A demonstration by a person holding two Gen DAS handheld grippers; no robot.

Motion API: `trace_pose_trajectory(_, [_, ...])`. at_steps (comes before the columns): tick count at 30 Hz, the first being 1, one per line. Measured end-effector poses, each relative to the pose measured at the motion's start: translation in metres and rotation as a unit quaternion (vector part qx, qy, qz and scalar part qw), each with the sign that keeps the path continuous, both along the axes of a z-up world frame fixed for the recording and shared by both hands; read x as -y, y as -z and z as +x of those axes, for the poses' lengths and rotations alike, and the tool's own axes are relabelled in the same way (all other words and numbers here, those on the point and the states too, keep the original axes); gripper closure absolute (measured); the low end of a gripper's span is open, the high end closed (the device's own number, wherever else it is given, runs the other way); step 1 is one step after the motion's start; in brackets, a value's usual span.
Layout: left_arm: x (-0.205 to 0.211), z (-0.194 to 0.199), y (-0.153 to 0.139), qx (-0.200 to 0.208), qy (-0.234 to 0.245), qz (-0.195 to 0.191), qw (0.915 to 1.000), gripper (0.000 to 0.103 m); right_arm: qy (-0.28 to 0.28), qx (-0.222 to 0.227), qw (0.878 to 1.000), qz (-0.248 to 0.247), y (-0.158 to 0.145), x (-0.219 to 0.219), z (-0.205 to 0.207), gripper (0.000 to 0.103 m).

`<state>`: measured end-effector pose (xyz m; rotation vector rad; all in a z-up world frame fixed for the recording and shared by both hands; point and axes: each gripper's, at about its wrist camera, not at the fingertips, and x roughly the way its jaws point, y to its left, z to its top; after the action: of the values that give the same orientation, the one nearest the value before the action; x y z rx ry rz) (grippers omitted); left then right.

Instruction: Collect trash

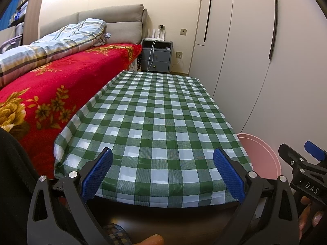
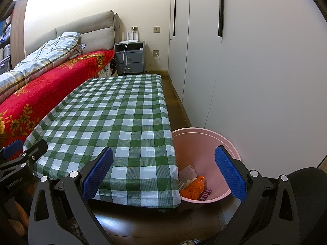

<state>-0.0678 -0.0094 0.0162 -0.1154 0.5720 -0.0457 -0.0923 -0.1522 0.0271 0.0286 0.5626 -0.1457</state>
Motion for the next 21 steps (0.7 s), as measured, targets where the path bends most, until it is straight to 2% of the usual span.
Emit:
trace_pose_trajectory(4, [-0.002, 0.001, -0.005, 0.003, -0.001, 0.000, 1.0000, 0.008, 0.002, 0.002, 1.000, 0.003, -0.001, 0.000, 0.000, 0.005])
trace_pose_trajectory(7, [-0.010, 0.006, -0.025, 0.017, -0.019, 0.006, 0.9996, 0.008, 0.007, 0.003, 1.000, 0.004, 0.000, 0.003, 0.000, 0.005])
trace_pose_trajectory(12, [-0.033, 0.038, -0.091, 0.075, -0.054, 0.011, 0.9957, 0.008, 0.005, -0.002, 1.000, 0.012, -0.008, 0.005, 0.012, 0.005])
trace_pose_trajectory(17, [-0.053, 0.093, -0.165, 0.136, -0.043, 0.019, 0.9896, 0.008, -0.023, -0.019, 0.998, 0.049, -0.018, -0.003, 0.039, 0.005])
trace_pose_trajectory(19, [-0.060, 0.112, -0.184, 0.158, -0.040, 0.028, 0.9862, 0.008, -0.035, -0.028, 0.997, 0.059, -0.020, -0.011, 0.055, 0.005])
trace_pose_trajectory(21, [-0.068, 0.123, -0.190, 0.179, -0.047, 0.037, 0.9821, 0.008, -0.045, -0.037, 0.997, 0.059, -0.019, -0.024, 0.072, 0.005])
